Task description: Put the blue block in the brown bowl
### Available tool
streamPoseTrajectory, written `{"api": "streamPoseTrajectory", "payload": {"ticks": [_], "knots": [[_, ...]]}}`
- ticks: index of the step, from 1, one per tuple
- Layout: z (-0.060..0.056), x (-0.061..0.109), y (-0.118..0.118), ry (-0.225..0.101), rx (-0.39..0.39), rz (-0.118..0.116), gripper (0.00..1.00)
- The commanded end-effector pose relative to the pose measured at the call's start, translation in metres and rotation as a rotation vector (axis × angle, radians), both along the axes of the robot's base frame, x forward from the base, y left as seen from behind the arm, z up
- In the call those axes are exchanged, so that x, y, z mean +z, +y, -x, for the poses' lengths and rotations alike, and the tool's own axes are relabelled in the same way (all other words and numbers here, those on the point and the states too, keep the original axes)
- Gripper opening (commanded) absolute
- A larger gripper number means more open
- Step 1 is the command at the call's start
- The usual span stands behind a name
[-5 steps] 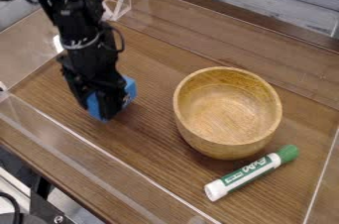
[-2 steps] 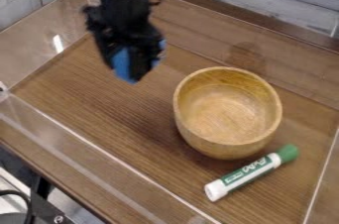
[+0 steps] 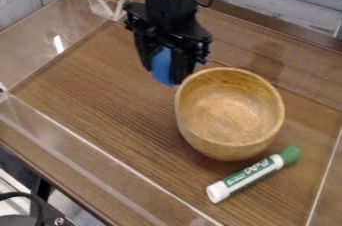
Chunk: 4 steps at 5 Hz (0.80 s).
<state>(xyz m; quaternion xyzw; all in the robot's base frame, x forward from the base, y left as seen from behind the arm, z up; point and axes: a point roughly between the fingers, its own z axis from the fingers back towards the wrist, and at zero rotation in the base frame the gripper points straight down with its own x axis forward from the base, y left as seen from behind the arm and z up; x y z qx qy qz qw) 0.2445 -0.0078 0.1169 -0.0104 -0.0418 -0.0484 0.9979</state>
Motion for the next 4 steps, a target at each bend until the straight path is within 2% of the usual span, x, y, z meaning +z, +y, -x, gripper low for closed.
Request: {"api": "streamPoseTrajectory", "payload": {"ticks": [1, 4], "knots": [[-0.008, 0.022, -0.006, -0.083, 0.006, 0.000, 0.00], [-0.005, 0.026, -0.023, -0.095, 0.023, 0.005, 0.00]]}}
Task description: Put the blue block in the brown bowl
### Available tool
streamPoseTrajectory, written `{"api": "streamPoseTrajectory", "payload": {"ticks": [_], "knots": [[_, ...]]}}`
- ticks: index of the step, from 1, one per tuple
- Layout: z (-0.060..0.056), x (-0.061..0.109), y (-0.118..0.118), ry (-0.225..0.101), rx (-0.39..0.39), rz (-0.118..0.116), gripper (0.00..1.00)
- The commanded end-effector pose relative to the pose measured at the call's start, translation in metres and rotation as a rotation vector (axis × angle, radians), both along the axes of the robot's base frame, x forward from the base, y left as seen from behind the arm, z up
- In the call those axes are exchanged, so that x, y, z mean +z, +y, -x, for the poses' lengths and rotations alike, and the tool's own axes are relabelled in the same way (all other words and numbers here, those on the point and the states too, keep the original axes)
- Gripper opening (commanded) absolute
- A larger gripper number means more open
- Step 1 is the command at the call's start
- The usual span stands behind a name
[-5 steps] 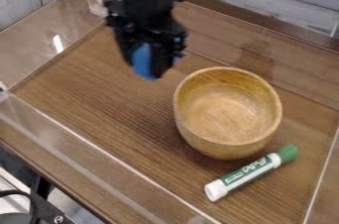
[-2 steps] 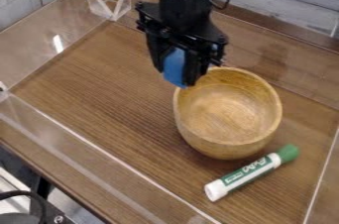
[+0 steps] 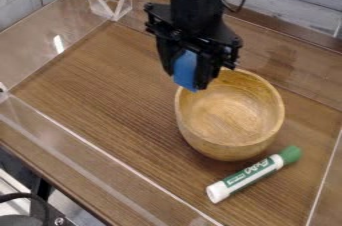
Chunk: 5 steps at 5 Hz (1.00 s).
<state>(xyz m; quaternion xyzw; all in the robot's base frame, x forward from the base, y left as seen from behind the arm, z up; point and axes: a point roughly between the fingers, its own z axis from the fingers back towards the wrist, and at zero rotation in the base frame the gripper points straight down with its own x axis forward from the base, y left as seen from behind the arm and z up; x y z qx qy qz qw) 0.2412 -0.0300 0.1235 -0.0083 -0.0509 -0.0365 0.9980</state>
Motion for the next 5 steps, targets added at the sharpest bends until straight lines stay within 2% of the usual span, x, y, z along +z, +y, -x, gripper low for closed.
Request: {"api": "streamPoseTrajectory", "payload": {"ticks": [1, 5], "knots": [[-0.007, 0.021, -0.007, -0.081, -0.003, 0.008, 0.00], [-0.001, 0.015, -0.034, -0.093, -0.004, 0.017, 0.00]]}}
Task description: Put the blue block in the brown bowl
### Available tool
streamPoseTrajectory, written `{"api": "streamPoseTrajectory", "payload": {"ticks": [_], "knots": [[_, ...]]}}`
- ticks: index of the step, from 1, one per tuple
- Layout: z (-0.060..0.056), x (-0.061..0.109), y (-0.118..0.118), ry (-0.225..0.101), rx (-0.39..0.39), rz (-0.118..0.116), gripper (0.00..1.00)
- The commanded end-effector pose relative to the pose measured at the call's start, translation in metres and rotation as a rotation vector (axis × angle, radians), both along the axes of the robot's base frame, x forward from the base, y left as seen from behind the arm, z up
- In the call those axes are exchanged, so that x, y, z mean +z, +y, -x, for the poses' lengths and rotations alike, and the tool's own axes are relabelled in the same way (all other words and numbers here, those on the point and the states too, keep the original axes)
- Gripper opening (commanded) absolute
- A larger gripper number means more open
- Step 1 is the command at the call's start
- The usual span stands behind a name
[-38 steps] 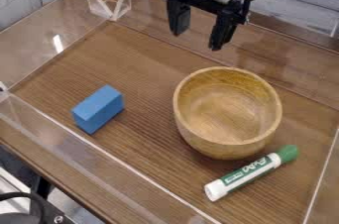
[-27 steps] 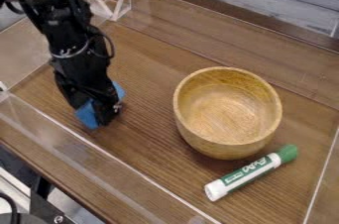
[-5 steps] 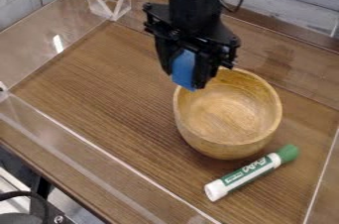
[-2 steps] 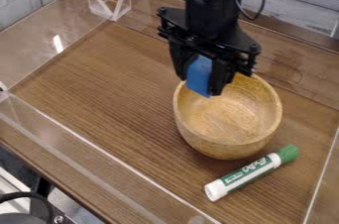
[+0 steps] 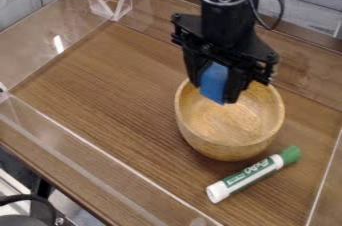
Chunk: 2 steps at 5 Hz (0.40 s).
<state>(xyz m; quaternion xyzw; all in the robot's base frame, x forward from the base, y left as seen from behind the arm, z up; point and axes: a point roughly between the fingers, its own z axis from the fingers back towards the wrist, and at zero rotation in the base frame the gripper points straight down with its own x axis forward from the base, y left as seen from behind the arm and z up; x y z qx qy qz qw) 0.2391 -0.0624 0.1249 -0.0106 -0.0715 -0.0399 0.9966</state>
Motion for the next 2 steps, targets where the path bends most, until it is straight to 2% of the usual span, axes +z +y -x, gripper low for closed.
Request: {"api": "streamPoseTrajectory", "payload": {"ticks": [1, 2], "knots": [[-0.0030, 0.0070, -0.0057, -0.054, 0.009, 0.012, 0.00], [-0.0037, -0.0016, -0.0088, -0.055, 0.017, 0.011, 0.00]]}}
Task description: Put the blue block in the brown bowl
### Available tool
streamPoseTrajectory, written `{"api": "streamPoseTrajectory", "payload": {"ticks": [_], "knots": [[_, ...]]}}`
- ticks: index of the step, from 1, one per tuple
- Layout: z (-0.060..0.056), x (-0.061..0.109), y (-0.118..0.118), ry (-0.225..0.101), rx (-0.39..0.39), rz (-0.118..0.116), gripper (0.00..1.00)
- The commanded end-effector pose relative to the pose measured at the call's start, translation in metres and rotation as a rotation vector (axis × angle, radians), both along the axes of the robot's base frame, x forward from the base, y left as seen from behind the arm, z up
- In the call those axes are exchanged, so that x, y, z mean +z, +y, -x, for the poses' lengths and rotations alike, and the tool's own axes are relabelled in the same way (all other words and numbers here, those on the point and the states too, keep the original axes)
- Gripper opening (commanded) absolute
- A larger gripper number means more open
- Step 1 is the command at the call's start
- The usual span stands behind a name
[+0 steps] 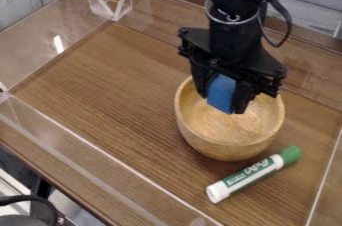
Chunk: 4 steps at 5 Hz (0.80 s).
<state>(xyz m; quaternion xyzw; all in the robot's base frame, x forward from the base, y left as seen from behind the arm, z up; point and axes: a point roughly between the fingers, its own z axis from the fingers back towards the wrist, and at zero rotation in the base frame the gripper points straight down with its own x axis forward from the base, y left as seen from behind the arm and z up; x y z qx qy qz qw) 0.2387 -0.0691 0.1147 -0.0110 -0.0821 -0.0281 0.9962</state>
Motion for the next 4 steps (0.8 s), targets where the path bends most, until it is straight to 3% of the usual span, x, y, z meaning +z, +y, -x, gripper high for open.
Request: {"api": "streamPoseTrajectory", "payload": {"ticks": [1, 3, 4], "knots": [[-0.005, 0.007, -0.003, -0.032, -0.003, 0.012, 1.00], [-0.012, 0.017, -0.004, -0.033, -0.003, 0.038, 1.00], [-0.018, 0.031, -0.003, -0.039, -0.007, 0.050, 1.00]]}}
